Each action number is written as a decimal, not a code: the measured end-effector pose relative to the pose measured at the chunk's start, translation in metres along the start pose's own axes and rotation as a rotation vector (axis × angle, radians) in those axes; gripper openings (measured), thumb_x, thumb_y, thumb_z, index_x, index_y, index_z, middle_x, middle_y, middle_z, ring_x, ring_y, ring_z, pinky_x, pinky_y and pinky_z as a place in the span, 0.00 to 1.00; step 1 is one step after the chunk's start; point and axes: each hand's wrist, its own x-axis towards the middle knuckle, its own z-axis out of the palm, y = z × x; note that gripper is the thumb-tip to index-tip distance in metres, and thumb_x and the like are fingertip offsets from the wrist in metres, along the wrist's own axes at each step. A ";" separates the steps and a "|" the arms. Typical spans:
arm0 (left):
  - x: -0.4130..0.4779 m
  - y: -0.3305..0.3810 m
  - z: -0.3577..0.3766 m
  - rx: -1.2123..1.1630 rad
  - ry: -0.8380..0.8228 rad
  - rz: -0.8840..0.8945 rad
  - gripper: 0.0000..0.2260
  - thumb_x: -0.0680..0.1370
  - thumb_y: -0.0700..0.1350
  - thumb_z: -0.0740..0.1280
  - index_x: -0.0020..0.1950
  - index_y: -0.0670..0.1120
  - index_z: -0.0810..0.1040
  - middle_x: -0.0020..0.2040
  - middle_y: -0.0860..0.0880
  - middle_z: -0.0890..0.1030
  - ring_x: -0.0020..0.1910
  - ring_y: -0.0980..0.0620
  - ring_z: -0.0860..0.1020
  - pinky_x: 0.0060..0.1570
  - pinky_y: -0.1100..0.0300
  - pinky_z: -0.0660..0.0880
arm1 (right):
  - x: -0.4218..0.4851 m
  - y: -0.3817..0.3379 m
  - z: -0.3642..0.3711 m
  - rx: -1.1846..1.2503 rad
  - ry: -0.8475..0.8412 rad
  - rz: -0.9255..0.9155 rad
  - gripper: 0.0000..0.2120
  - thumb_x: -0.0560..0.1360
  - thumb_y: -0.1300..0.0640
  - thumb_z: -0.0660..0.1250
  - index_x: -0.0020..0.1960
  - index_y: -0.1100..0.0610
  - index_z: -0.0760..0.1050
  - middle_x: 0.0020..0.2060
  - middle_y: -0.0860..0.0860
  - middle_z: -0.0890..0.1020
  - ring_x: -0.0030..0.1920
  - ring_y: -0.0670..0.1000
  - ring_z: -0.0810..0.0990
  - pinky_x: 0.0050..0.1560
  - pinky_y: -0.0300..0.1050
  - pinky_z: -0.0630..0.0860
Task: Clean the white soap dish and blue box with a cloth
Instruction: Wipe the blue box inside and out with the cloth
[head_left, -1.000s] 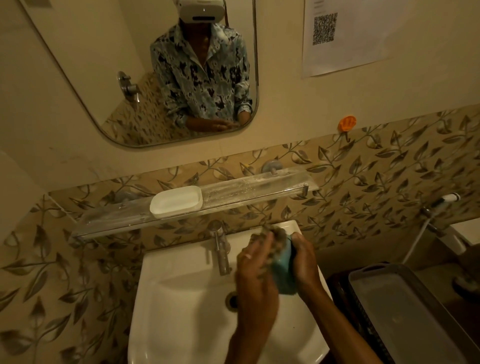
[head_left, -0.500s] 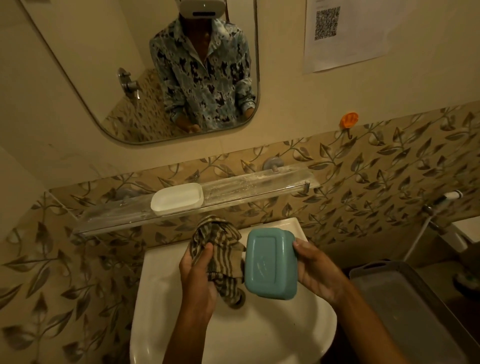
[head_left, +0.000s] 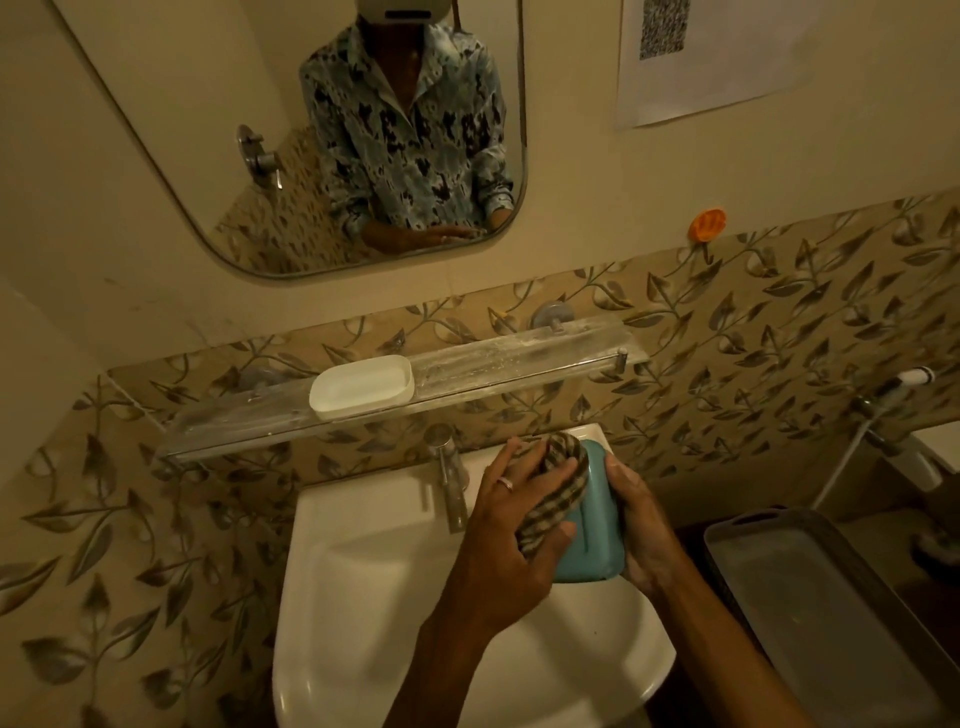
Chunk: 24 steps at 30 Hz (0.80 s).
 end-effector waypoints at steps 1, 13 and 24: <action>-0.001 0.000 0.001 -0.005 -0.002 0.023 0.22 0.76 0.50 0.64 0.70 0.61 0.66 0.73 0.63 0.61 0.75 0.58 0.51 0.72 0.60 0.50 | 0.000 0.000 -0.001 0.033 0.019 0.026 0.25 0.65 0.42 0.71 0.53 0.59 0.81 0.46 0.60 0.84 0.42 0.56 0.85 0.39 0.50 0.82; -0.039 0.003 0.029 0.311 0.001 0.321 0.20 0.74 0.44 0.60 0.64 0.59 0.72 0.72 0.56 0.67 0.72 0.51 0.63 0.66 0.47 0.58 | -0.009 -0.006 0.004 0.069 0.069 -0.024 0.22 0.81 0.49 0.52 0.63 0.63 0.74 0.53 0.65 0.82 0.49 0.60 0.83 0.42 0.52 0.82; 0.027 0.018 0.003 0.201 0.088 0.012 0.19 0.76 0.49 0.55 0.65 0.57 0.73 0.74 0.53 0.64 0.74 0.56 0.57 0.74 0.50 0.45 | -0.013 0.000 0.032 -0.114 0.057 -0.103 0.13 0.79 0.53 0.56 0.52 0.58 0.78 0.43 0.59 0.82 0.40 0.54 0.83 0.38 0.47 0.81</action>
